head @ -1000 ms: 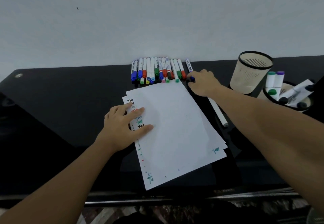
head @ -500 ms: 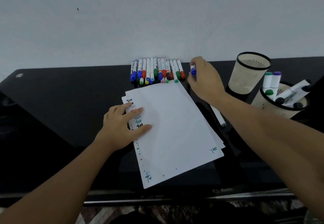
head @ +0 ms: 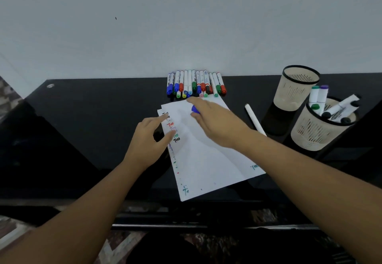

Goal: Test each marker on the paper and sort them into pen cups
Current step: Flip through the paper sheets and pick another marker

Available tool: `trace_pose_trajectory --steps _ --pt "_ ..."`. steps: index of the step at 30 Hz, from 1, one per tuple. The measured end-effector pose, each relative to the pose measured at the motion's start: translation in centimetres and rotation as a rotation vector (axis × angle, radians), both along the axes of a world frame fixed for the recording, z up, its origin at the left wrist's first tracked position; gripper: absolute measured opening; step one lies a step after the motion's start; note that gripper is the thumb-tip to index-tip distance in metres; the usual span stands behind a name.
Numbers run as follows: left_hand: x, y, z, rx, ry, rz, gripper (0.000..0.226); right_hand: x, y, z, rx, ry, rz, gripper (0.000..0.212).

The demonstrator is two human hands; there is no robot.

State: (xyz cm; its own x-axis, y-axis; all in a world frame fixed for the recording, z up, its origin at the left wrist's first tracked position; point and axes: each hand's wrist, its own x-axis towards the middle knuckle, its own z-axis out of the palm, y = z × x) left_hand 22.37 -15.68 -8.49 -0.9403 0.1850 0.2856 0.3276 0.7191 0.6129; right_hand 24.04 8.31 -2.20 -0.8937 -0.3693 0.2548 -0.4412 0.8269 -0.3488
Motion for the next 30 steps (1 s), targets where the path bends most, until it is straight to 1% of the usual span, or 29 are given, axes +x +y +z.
trace_pose_trajectory --steps 2,3,4,5,7,9,13,18,20,24,26,28,30 --pt "0.8 -0.6 0.0 -0.002 -0.003 -0.019 0.054 0.5 -0.7 -0.9 -0.061 -0.142 -0.009 0.028" --pt "1.3 -0.9 -0.2 0.000 0.002 -0.025 0.053 0.7 -0.9 -1.2 -0.037 -0.187 -0.003 0.019" --pt "1.8 -1.2 -0.4 0.010 0.009 -0.025 0.052 0.9 -1.2 -1.5 0.013 -0.199 0.010 0.015" --pt "2.2 -1.4 -0.5 0.022 0.022 -0.025 0.051 0.9 -1.5 -1.6 0.090 -0.187 0.025 0.018" --pt "2.7 -1.5 -0.7 0.019 0.058 -0.038 0.050 0.8 -1.9 -1.7 0.247 -0.131 0.033 0.032" --pt "2.8 -1.3 -0.7 -0.037 0.090 -0.080 0.051 0.8 -2.2 -1.6 0.285 -0.128 0.009 0.038" --pt "2.9 -1.1 -1.0 -0.121 0.130 -0.112 0.054 1.0 -2.9 -1.9 0.261 -0.186 -0.014 0.038" --pt "3.0 -1.0 -1.0 -0.148 0.186 -0.132 0.050 1.1 -3.5 -2.2 0.425 -0.049 0.015 0.034" --pt "3.1 -1.0 -1.1 -0.160 0.202 -0.149 0.047 1.3 -3.3 -2.5 0.457 -0.006 0.006 0.037" --pt "3.0 -1.3 -1.3 -0.192 0.248 -0.173 0.036 1.0 -3.5 -2.5 0.446 0.000 0.010 0.045" --pt "2.9 -1.3 -1.4 -0.192 0.257 -0.176 0.032 1.0 -3.7 -2.3 0.435 -0.017 0.018 0.043" --pt "2.7 -1.4 -1.5 -0.170 0.235 -0.129 0.031 1.3 -3.7 -1.9 0.353 -0.052 0.000 0.036" --pt "2.3 -1.6 -1.5 -0.161 0.196 -0.041 0.030 1.5 -3.7 -1.3 0.190 -0.132 -0.031 0.033"
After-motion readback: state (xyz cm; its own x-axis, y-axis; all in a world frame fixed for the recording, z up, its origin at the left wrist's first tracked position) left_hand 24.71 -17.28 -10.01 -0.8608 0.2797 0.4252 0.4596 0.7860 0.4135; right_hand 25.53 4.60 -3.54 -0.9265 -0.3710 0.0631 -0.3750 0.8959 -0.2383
